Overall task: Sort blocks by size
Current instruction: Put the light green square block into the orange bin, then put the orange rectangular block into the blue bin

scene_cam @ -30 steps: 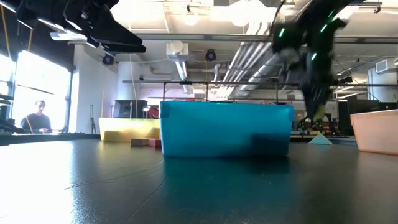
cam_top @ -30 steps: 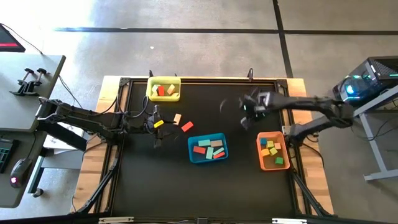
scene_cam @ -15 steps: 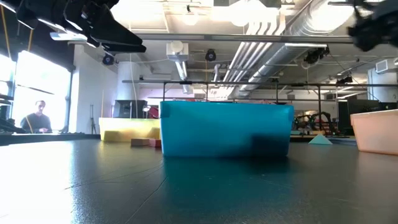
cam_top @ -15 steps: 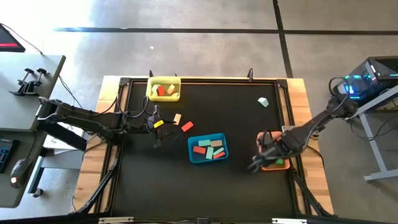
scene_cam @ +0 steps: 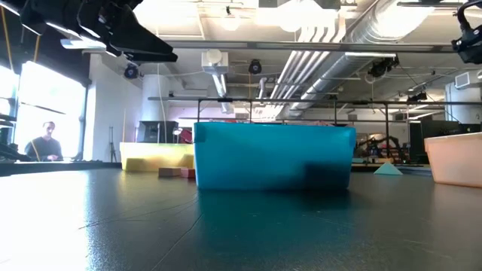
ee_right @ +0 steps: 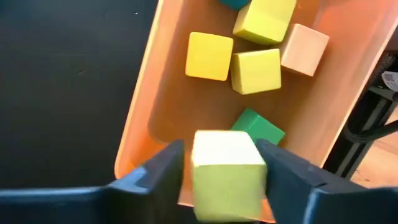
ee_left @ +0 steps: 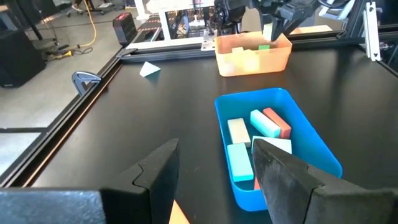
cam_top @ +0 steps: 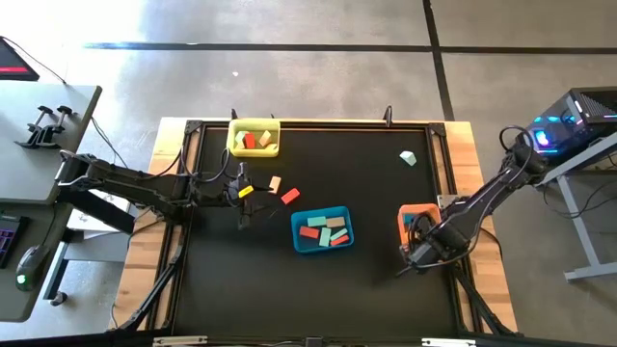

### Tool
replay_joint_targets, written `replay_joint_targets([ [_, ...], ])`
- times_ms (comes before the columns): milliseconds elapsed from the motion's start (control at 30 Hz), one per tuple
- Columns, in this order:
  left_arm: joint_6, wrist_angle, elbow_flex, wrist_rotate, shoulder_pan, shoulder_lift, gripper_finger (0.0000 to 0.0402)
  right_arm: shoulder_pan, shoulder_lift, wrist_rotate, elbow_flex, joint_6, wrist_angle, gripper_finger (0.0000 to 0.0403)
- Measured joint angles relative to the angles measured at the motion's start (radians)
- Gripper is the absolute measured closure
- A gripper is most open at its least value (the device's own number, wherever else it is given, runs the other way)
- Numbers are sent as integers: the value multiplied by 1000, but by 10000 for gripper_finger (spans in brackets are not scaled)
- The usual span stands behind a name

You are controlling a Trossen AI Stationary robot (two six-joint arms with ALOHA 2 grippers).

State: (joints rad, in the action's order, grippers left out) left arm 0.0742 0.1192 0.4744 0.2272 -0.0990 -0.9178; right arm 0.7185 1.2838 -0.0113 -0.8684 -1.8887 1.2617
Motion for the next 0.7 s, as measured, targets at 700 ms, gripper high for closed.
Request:
replay_joint_targets([
  [700,54,143,0,-88,0,0,211,0,-3,-385,-196,48,39,164],
])
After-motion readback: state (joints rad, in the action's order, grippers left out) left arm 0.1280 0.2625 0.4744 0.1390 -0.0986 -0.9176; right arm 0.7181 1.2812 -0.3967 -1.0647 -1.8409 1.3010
